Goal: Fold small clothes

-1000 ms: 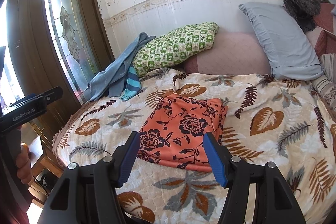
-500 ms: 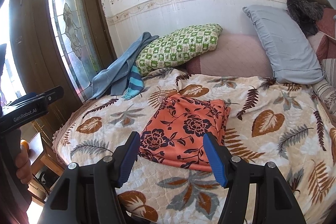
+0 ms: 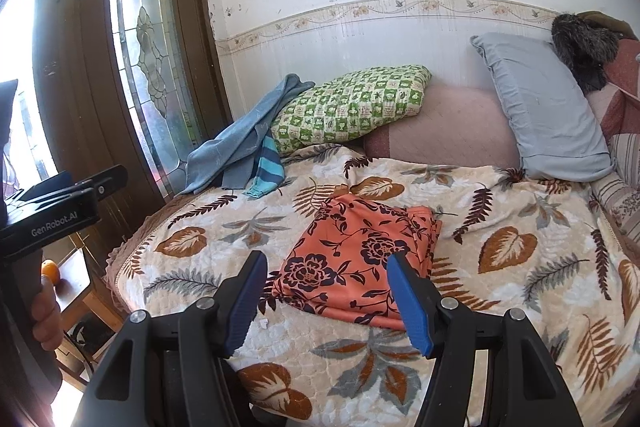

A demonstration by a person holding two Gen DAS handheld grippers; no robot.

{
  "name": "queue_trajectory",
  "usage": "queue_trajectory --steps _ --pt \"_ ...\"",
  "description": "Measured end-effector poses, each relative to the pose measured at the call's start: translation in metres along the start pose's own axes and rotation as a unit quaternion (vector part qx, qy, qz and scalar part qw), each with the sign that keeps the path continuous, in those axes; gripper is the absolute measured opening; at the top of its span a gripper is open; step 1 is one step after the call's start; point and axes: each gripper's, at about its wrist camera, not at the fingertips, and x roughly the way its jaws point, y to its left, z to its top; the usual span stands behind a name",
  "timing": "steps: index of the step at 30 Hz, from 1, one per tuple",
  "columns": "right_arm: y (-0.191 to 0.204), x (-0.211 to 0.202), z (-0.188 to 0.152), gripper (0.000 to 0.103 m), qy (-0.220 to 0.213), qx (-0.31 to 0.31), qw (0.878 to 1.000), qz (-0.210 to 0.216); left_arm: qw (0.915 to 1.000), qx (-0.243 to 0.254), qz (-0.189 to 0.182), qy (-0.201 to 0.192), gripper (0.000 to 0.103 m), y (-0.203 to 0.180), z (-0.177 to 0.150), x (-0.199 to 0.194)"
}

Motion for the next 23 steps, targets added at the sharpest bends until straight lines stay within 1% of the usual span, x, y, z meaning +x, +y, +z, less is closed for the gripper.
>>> queue_trajectory --steps 5,9,12,16,18,21,22,23 --pt "0.008 -0.007 0.002 0.065 -0.006 -0.010 1.000 0.005 1.0000 0.001 0.003 -0.007 0.103 0.003 0.001 -0.008" --pt "0.010 -0.008 0.006 0.065 -0.010 -0.001 1.000 0.017 0.9998 0.011 0.011 -0.013 0.103 0.002 0.004 -0.012" --pt "0.012 -0.003 0.009 0.065 -0.009 0.006 1.000 0.027 0.9996 0.022 0.015 -0.014 0.103 0.000 0.004 -0.011" --pt "0.017 0.013 0.012 0.065 0.001 -0.001 0.999 0.037 0.9988 0.039 0.021 -0.019 0.103 -0.005 0.007 -0.004" --pt "0.018 0.023 0.014 0.065 0.009 -0.002 0.999 0.043 0.9990 0.041 0.007 -0.019 0.103 -0.008 0.009 0.004" --pt "0.013 0.034 0.016 0.065 0.018 -0.003 0.999 0.050 0.9987 0.036 -0.032 -0.019 0.103 -0.012 0.010 0.018" --pt "0.010 0.037 0.017 0.065 0.017 -0.007 0.999 0.048 0.9982 0.032 -0.050 -0.010 0.103 -0.013 0.011 0.026" --pt "0.004 0.039 0.018 0.065 0.016 -0.009 0.999 0.044 0.9969 0.023 -0.074 0.008 0.103 -0.013 0.012 0.037"
